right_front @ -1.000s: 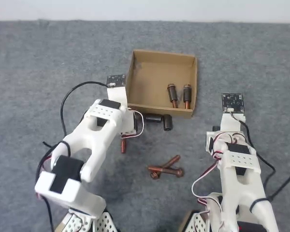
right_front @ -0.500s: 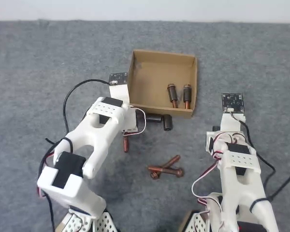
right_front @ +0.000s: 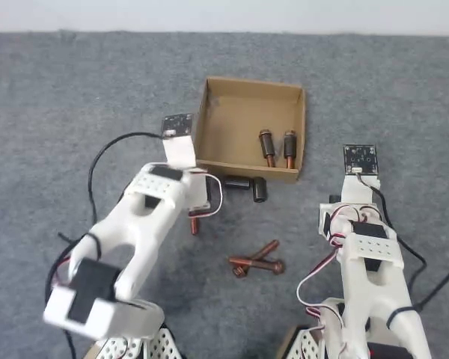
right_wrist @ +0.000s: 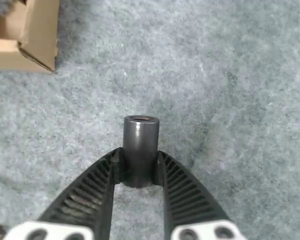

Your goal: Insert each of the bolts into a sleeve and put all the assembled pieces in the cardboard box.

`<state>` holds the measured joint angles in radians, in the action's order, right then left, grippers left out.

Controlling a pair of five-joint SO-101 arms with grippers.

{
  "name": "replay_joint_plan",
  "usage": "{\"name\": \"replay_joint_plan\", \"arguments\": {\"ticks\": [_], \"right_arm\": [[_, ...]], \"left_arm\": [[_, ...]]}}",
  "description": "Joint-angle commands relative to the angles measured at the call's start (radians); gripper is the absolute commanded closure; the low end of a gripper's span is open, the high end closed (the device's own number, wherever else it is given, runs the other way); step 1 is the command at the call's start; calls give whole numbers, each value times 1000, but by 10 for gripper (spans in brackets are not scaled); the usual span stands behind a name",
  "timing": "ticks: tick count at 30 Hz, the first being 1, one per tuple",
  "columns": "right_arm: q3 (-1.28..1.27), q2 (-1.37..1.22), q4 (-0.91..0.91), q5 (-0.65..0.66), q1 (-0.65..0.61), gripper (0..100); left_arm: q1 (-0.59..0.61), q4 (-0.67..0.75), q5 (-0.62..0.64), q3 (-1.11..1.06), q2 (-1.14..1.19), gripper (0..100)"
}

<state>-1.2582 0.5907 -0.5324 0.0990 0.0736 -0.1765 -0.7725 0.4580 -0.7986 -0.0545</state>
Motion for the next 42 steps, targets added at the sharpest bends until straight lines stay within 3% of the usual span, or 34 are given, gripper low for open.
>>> {"name": "replay_joint_plan", "arguments": {"ticks": [1, 14, 22, 32, 42], "right_arm": [[3, 44, 7, 15, 7, 992], [-14, 53, 12, 14, 5, 992], [-12, 53, 27, 8, 4, 991], [-18, 44, 165, 8, -27, 991], [-17, 44, 387, 11, -68, 991]], "left_arm": [[5, 126, 2, -79, -164, 988], [5, 187, 5, -140, -235, 988], [63, 166, 8, -213, -445, 988], [69, 167, 8, -278, -562, 988], [193, 219, 9, -274, -560, 988]]}}
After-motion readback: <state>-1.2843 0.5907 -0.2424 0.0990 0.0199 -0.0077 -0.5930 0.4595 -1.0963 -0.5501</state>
